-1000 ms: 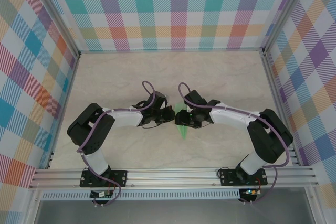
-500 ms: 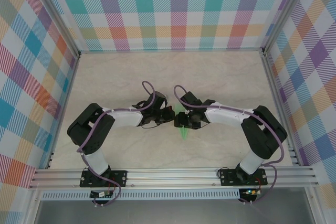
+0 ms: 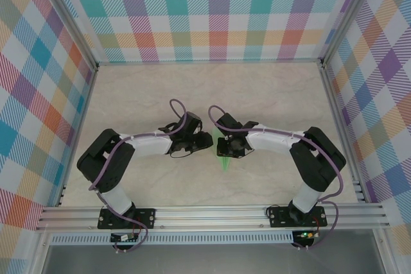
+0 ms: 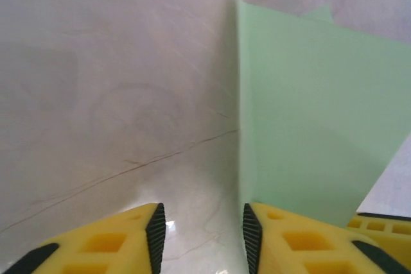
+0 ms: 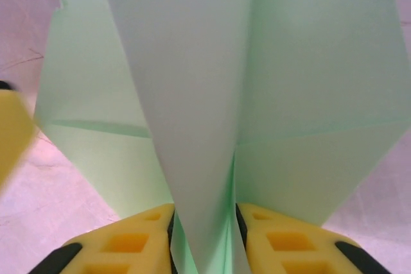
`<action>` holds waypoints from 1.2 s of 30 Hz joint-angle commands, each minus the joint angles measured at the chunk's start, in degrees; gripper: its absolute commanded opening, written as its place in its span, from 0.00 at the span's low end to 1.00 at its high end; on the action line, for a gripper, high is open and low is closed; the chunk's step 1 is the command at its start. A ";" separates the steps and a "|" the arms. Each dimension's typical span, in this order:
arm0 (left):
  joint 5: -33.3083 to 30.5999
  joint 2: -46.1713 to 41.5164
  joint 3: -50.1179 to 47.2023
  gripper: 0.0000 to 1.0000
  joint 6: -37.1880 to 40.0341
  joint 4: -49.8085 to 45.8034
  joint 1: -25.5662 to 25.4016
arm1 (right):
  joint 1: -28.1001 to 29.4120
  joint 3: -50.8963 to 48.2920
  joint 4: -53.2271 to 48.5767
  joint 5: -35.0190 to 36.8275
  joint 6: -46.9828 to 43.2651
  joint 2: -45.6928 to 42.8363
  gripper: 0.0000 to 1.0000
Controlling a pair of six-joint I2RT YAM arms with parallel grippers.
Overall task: Fold a paper plane with a square sheet of paper (pick it up from the middle)
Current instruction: Move the paper plane to the center of the table.
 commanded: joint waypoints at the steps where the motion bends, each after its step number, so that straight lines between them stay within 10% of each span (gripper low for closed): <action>1: -6.82 -5.42 -0.12 0.44 -1.09 -6.23 1.48 | 0.57 1.95 -2.38 2.14 0.36 1.21 0.24; 21: -22.18 -14.76 -2.68 0.90 -6.23 -23.36 4.31 | 2.95 7.93 -7.26 9.17 1.96 4.95 0.12; 36: -29.12 -21.44 -4.12 1.00 -4.79 -30.03 5.35 | -2.26 29.36 -13.88 9.81 -10.28 14.37 0.09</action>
